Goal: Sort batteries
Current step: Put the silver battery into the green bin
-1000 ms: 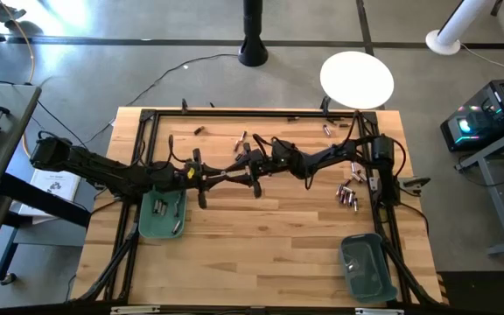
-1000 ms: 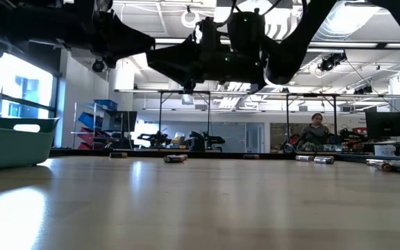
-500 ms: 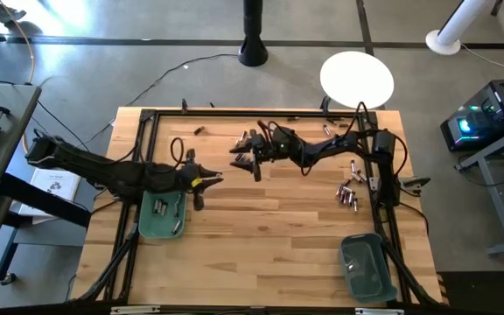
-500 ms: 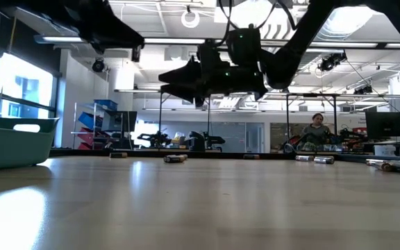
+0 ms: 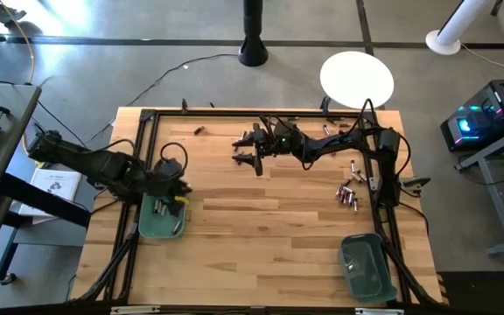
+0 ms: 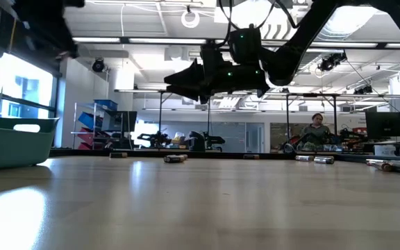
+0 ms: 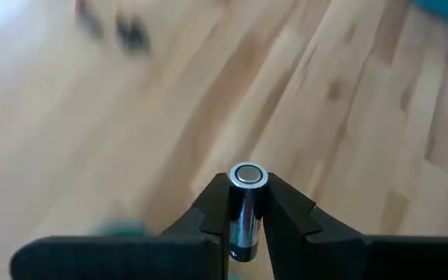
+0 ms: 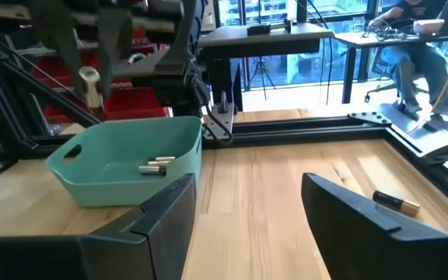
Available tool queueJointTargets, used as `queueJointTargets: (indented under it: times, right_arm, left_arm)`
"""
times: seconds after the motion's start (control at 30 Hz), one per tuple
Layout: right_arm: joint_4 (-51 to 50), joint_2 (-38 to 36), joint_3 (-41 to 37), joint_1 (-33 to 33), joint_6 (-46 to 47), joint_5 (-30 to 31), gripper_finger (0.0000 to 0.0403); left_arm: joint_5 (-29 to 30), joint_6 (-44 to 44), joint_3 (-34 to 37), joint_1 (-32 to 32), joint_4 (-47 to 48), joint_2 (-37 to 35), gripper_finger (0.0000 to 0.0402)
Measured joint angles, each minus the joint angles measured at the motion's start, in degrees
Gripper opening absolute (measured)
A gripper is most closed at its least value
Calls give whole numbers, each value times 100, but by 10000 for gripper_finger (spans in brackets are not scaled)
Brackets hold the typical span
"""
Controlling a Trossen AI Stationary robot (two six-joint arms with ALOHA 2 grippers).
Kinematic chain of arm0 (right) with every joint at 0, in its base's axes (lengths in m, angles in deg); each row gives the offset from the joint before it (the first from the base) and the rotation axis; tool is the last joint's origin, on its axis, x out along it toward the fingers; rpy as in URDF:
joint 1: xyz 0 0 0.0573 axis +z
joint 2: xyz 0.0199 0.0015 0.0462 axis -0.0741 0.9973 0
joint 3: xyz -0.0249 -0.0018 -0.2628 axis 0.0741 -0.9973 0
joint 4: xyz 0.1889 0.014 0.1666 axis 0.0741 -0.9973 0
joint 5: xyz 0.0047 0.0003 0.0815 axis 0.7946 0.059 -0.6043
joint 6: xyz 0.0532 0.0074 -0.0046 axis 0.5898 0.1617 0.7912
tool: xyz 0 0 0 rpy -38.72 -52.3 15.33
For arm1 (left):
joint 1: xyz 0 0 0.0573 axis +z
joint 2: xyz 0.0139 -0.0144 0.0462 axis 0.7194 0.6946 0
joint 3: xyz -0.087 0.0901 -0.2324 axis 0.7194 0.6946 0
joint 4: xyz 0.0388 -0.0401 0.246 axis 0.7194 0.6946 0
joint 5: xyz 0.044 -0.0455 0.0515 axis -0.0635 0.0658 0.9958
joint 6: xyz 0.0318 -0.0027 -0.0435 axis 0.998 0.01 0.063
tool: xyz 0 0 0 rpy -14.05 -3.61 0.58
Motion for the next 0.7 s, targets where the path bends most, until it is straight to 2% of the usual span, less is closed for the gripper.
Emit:
queueJointTargets:
  times: [0.17, 0.27, 0.53, 0.7]
  right_arm:
    - [-23, 0, 0, 30, -184, 0, 226]
    - [-43, 0, 0, 40, -180, 0, 226]
    - [-169, 0, -2, 146, -197, -4, 226]
    - [-167, 2, -2, 241, -240, -14, 226]
  left_arm:
    - [-598, -1844, 241, -463, 859, 114, 39]
    - [-818, -2592, 572, -553, 883, 118, 39]
    - [-1304, -3657, 1444, -367, 347, 125, 39]
    - [-1356, -4178, 1784, -181, 285, 125, 39]
